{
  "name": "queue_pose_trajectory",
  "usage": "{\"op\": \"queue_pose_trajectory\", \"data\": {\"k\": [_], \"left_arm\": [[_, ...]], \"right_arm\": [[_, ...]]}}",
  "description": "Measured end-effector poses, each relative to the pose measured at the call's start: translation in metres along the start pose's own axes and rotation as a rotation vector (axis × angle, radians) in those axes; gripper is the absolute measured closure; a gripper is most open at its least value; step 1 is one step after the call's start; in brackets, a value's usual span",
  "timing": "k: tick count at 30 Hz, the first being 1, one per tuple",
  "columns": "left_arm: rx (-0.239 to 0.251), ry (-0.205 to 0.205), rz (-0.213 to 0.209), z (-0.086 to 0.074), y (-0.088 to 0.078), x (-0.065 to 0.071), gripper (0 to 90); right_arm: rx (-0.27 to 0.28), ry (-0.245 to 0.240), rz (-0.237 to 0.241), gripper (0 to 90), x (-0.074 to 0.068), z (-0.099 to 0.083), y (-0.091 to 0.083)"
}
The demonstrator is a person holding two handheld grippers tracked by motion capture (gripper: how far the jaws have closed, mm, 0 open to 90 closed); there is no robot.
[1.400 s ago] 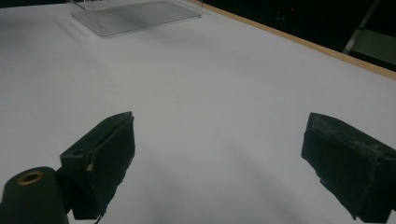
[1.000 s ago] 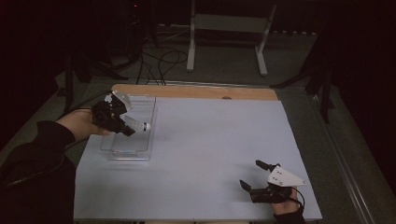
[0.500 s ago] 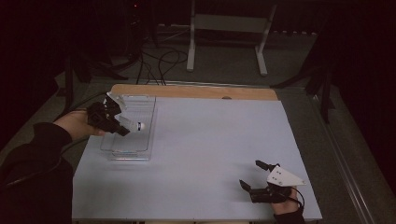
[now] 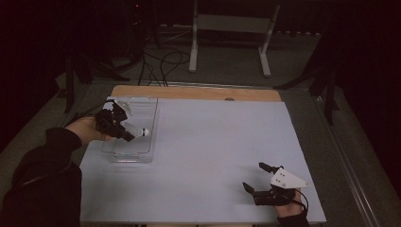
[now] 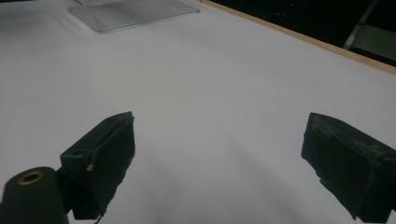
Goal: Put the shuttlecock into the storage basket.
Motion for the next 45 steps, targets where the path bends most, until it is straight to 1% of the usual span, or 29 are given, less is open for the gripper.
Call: {"op": "queue_pose_trajectory", "data": {"k": [3, 4, 7, 8, 11, 12, 13, 16, 18, 19, 21, 24, 25, 27, 28, 29, 30, 33, 35, 37, 38, 39, 40, 41, 42, 43, 44, 45], "left_arm": [[0.004, -0.007, -0.002, -0.001, 0.002, -0.003, 89.9], [0.001, -0.017, -0.006, -0.003, 0.005, -0.006, 89.9], [-0.017, -0.028, 0.003, -0.003, 0.011, -0.009, 89.8], [-0.020, -0.032, -0.001, -0.003, 0.013, -0.009, 89.8], [-0.027, -0.025, -0.002, -0.003, 0.016, -0.009, 89.8], [-0.034, -0.031, -0.009, -0.003, 0.019, -0.010, 89.9], [-0.039, -0.032, -0.003, -0.003, 0.021, -0.010, 89.8], [-0.046, -0.036, -0.010, -0.003, 0.024, -0.011, 89.8], [-0.047, -0.035, -0.010, -0.004, 0.025, -0.012, 89.8], [-0.037, -0.042, -0.009, -0.004, 0.026, -0.012, 89.8], [-0.041, -0.049, -0.010, -0.004, 0.026, -0.013, 89.7], [-0.051, -0.048, -0.015, -0.005, 0.029, -0.013, 89.7], [-0.053, -0.041, -0.014, -0.005, 0.030, -0.014, 89.7], [-0.058, -0.048, -0.020, -0.006, 0.033, -0.014, 89.7], [-0.065, -0.045, -0.019, -0.006, 0.033, -0.014, 89.7], [-0.063, -0.052, -0.026, -0.006, 0.035, -0.014, 89.7], [-0.066, -0.047, -0.029, -0.005, 0.036, -0.014, 89.7], [-0.076, -0.049, -0.036, -0.005, 0.040, -0.014, 89.6], [-0.079, -0.047, -0.033, -0.005, 0.040, -0.014, 89.3], [-0.077, -0.053, -0.032, -0.004, 0.041, -0.015, 87.5], [-0.077, -0.063, -0.029, -0.004, 0.042, -0.014, 85.0], [-0.077, -0.063, -0.029, -0.004, 0.042, -0.014, 83.4], [-0.081, -0.077, -0.021, -0.003, 0.043, -0.014, 79.5], [-0.087, -0.088, -0.011, -0.003, 0.044, -0.015, 78.1], [-0.091, -0.103, -0.001, -0.003, 0.044, -0.015, 72.6], [-0.091, -0.103, -0.001, -0.003, 0.044, -0.015, 68.2], [-0.096, -0.138, 0.023, -0.002, 0.045, -0.017, 62.8], [-0.103, -0.152, 0.045, -0.002, 0.045, -0.018, 59.5]], "right_arm": [[0.001, -0.001, -0.002, 9.8, 0.000, 0.000, 0.000], [0.001, -0.001, -0.002, 9.9, 0.000, 0.000, 0.000], [0.001, 0.000, -0.001, 9.9, 0.000, 0.000, 0.000], [0.000, 0.000, -0.001, 9.9, 0.000, 0.000, 0.000], [0.000, -0.001, -0.002, 9.9, 0.000, 0.000, 0.000], [0.001, -0.002, -0.003, 9.9, 0.000, 0.000, -0.001], [0.001, -0.002, -0.003, 9.9, 0.000, 0.000, -0.001], [0.003, -0.003, -0.003, 9.9, 0.000, 0.000, -0.001], [0.004, -0.001, -0.004, 9.9, 0.000, 0.000, -0.001], [0.004, 0.000, -0.004, 9.8, 0.001, 0.000, -0.001], [0.003, -0.001, -0.005, 9.9, 0.001, 0.000, -0.001], [0.002, -0.003, -0.005, 9.8, 0.000, 0.000, -0.001], [0.002, -0.004, -0.005, 9.9, 0.000, 0.000, -0.001], [0.000, -0.001, -0.003, 9.9, 0.000, 0.000, -0.001], [-0.002, -0.001, -0.005, 9.9, 0.000, 0.000, -0.001], [-0.001, 0.000, -0.004, 9.9, 0.000, 0.000, -0.001], [-0.002, 0.000, -0.005, 9.9, 0.000, 0.000, -0.001], [-0.004, 0.000, -0.005, 9.9, 0.001, -0.001, -0.001], [-0.006, 0.002, -0.007, 9.9, 0.001, -0.001, 0.000], [-0.007, 0.002, -0.006, 9.9, 0.001, -0.001, 0.000], [-0.007, 0.001, -0.006, 9.9, 0.001, -0.001, 0.000], [-0.007, 0.001, -0.006, 9.9, 0.001, -0.001, 0.000], [-0.009, 0.001, -0.006, 9.9, 0.001, -0.001, 0.000], [-0.008, 0.001, -0.006, 9.9, 0.001, -0.001, 0.000], [-0.010, 0.002, -0.006, 9.9, 0.001, -0.001, 0.000], [-0.009, 0.001, -0.007, 9.9, 0.001, -0.001, 0.000], [-0.009, 0.002, -0.007, 9.9, 0.001, -0.001, -0.001], [-0.008, 0.003, -0.007, 9.9, 0.001, -0.001, -0.001]]}}
Point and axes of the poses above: each handheld gripper's, and its own axes: y roughly forward along the jaws, z roughly out of its top, x roughly to its right, the point moved 3 cm from there along y, roughly forward along the jaws, and after that the axes turned 5 degrees about -z, right-handed, at the moved point
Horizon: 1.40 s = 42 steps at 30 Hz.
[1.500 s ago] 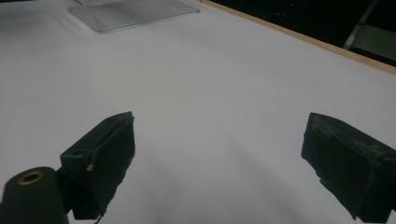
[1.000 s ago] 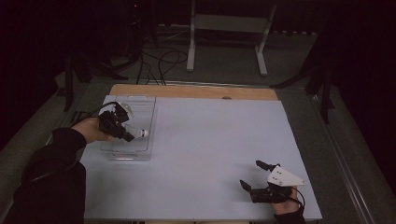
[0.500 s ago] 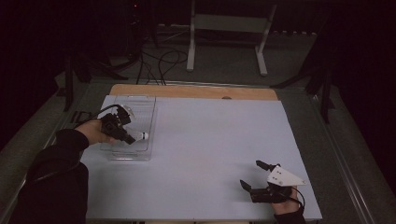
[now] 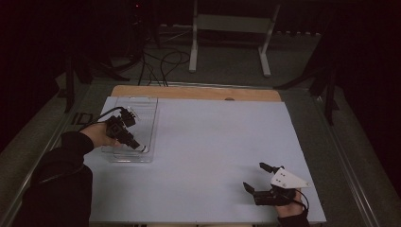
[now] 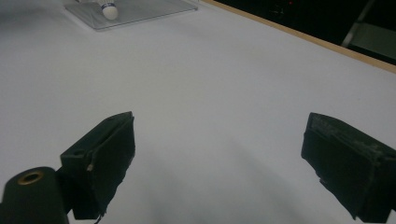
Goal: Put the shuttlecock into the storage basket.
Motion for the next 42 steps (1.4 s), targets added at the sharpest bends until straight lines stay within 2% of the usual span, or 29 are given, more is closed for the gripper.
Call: {"op": "queue_pose_trajectory", "data": {"k": [3, 4, 6, 7, 9, 10, 11, 12, 15, 17, 21, 23, 26, 29, 33, 36, 42], "left_arm": [[-0.004, -0.055, 0.043, 0.002, -0.001, -0.003, 39.4], [-0.004, -0.055, 0.043, 0.002, -0.001, -0.003, 37.4], [-0.010, -0.108, 0.068, 0.002, -0.003, -0.005, 29.7], [-0.010, -0.112, 0.081, 0.002, -0.003, -0.006, 25.9], [-0.010, -0.112, 0.081, 0.002, -0.003, -0.006, 23.6], [-0.003, -0.141, 0.088, 0.003, -0.008, -0.007, 17.5], [-0.003, -0.141, 0.088, 0.003, -0.008, -0.007, 11.9], [0.019, -0.134, 0.068, 0.003, -0.010, -0.006, 7.7], [0.033, -0.145, 0.057, 0.004, -0.012, -0.006, 0.9], [0.039, -0.144, 0.058, 0.005, -0.013, -0.006, 0.2], [0.090, -0.128, 0.060, 0.009, -0.020, 0.002, 0.0], [0.087, -0.121, 0.062, 0.010, -0.020, 0.004, 0.0], [0.102, -0.100, 0.074, 0.014, -0.021, 0.011, 0.0], [0.121, -0.082, 0.068, 0.019, -0.021, 0.016, 0.0], [0.146, -0.081, 0.059, 0.029, -0.022, 0.023, 0.0], [0.170, -0.074, 0.083, 0.035, -0.025, 0.027, 0.0], [0.207, -0.066, 0.093, 0.043, -0.027, 0.035, 0.1]], "right_arm": [[0.000, 0.002, -0.001, 9.9, 0.000, 0.000, 0.000], [0.000, 0.002, -0.001, 9.9, 0.000, 0.000, 0.000], [-0.002, 0.000, -0.001, 9.9, 0.000, 0.000, 0.000], [-0.003, -0.001, -0.001, 9.9, 0.000, 0.000, 0.000], [-0.003, -0.002, -0.001, 9.9, 0.000, 0.000, 0.000], [-0.004, -0.003, -0.001, 9.9, 0.000, 0.000, 0.000], [-0.004, -0.003, -0.001, 9.9, 0.000, 0.000, 0.000], [-0.004, -0.002, -0.001, 9.9, 0.000, 0.000, 0.000], [-0.003, -0.004, -0.001, 9.9, 0.000, 0.000, 0.000], [-0.004, -0.004, -0.001, 9.9, 0.000, 0.000, 0.000], [-0.005, -0.003, -0.002, 9.9, 0.000, 0.000, 0.000], [-0.004, -0.003, -0.001, 9.9, 0.000, 0.000, 0.000], [-0.004, -0.005, -0.002, 9.9, 0.000, 0.000, 0.000], [-0.004, -0.004, -0.002, 9.9, 0.000, 0.000, 0.000], [-0.005, -0.008, -0.002, 9.9, 0.000, 0.000, 0.001], [-0.005, -0.004, -0.004, 9.9, 0.000, 0.000, 0.000], [-0.002, 0.001, -0.004, 9.9, 0.000, 0.000, -0.001]]}}
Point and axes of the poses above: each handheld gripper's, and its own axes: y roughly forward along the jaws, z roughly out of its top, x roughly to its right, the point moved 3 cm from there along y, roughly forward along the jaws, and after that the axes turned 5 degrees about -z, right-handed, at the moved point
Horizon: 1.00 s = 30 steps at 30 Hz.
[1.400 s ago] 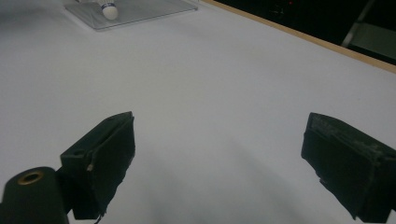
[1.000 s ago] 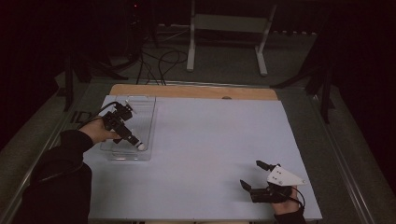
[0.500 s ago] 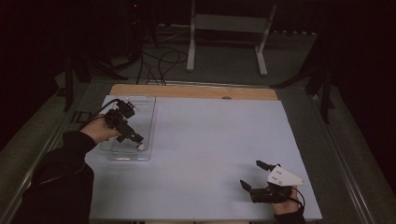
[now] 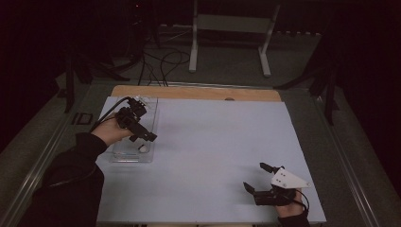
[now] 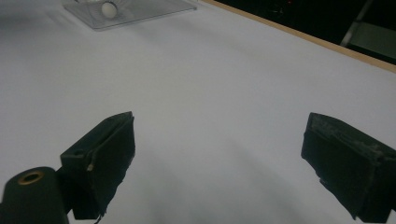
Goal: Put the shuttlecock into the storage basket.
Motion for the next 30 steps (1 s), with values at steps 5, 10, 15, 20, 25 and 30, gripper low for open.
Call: {"op": "queue_pose_trajectory", "data": {"k": [5, 10, 15, 20, 25, 30], "left_arm": [[0.008, 0.021, -0.010, 0.003, 0.001, 0.006, 0.1], [0.050, 0.057, -0.039, 0.008, 0.000, 0.016, 0.1], [0.063, 0.092, -0.041, 0.013, 0.002, 0.024, 0.0], [0.086, 0.111, -0.064, 0.018, 0.004, 0.031, 0.1], [0.121, 0.149, -0.073, 0.024, 0.007, 0.039, 0.1], [0.121, 0.196, -0.084, 0.026, 0.012, 0.047, 0.0]], "right_arm": [[0.003, -0.003, -0.002, 9.9, 0.000, 0.000, 0.000], [-0.001, 0.001, -0.001, 9.9, 0.000, 0.000, 0.000], [-0.001, 0.002, 0.001, 9.9, 0.000, 0.000, 0.000], [-0.001, 0.000, 0.003, 9.9, 0.000, 0.000, 0.000], [0.002, 0.002, 0.002, 9.9, 0.000, 0.000, 0.000], [0.000, 0.003, 0.004, 9.9, 0.000, 0.000, 0.000]]}}
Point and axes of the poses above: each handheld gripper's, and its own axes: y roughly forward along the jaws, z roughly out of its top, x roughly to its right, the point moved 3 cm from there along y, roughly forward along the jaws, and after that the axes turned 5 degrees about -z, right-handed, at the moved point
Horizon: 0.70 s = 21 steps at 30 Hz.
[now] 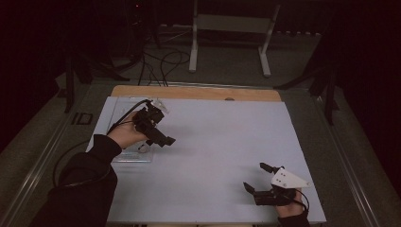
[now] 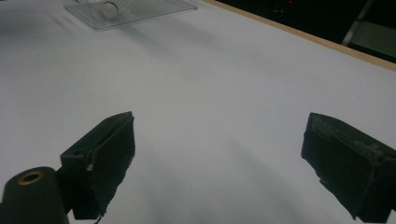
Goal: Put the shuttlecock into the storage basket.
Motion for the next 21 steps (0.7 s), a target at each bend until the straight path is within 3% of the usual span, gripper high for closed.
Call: {"op": "queue_pose_trajectory", "data": {"k": [12, 21], "left_arm": [[0.031, 0.061, -0.052, 0.007, 0.011, 0.015, 0.1], [0.035, 0.100, -0.062, 0.003, 0.019, 0.025, 0.1]], "right_arm": [[-0.002, 0.000, 0.000, 9.9, 0.000, 0.000, 0.000], [-0.001, 0.000, 0.000, 9.9, 0.000, 0.000, 0.000]]}}
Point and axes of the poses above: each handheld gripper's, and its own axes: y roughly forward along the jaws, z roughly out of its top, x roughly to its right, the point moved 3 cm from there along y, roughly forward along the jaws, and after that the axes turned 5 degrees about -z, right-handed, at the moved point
